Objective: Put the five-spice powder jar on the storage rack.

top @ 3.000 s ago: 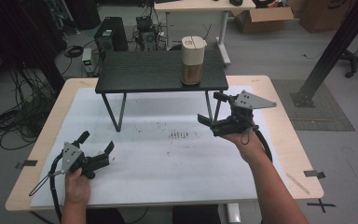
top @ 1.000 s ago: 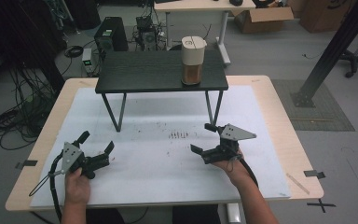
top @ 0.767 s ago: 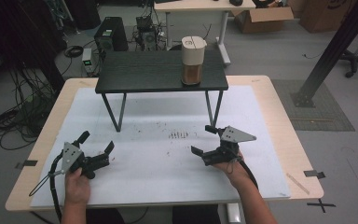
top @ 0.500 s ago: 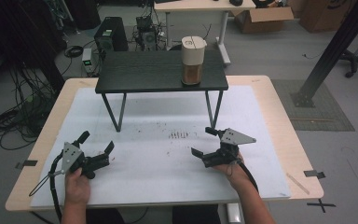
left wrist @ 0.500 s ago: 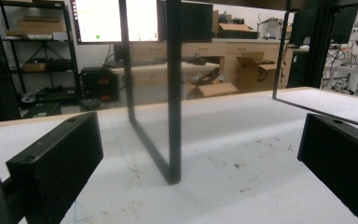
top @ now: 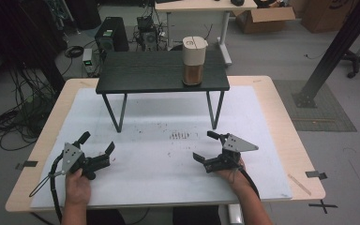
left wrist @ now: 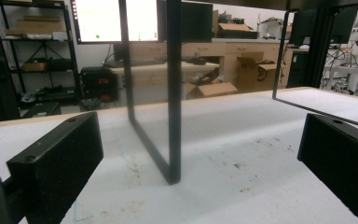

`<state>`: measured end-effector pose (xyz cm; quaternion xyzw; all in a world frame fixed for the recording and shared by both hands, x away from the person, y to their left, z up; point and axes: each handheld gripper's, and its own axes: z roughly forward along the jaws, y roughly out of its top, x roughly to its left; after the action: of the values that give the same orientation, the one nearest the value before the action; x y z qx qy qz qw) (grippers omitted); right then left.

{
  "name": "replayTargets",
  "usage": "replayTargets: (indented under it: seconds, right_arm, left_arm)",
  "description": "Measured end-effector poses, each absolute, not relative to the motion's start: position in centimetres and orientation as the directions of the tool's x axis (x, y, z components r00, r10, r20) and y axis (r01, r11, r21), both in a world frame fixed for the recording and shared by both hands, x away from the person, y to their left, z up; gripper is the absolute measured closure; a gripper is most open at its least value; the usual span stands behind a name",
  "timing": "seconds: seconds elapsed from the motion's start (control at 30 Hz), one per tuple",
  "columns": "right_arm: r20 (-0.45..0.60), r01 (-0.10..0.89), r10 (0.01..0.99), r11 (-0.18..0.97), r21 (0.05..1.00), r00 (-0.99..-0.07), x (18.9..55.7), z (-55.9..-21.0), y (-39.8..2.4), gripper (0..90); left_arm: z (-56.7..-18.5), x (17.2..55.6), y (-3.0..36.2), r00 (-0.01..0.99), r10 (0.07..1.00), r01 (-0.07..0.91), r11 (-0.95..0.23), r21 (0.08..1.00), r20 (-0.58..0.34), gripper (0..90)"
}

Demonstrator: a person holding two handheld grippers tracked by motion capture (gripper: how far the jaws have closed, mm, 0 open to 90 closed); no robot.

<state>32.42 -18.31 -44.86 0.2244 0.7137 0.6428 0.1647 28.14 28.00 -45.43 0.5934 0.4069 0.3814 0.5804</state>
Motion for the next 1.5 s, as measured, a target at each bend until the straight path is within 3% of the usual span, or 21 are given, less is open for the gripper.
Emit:
replayTargets:
  seconds: [0.4, 1.5]
  right_arm:
    - [-0.001, -0.008, 0.558, -0.01, 1.0, -0.83, 31.1, -45.3, -19.0, 0.0]
    - [-0.013, -0.02, 0.559, -0.005, 1.0, -0.829, 31.0, -45.3, -19.0, 0.0]
  left_arm:
    - [-45.4, 28.1, 28.0, 0.378, 0.926, 0.037, 0.002, 0.999, -0.016, 0.4]
    - [-45.4, 28.1, 28.0, 0.378, 0.925, 0.039, 0.004, 0.999, -0.019, 0.4]
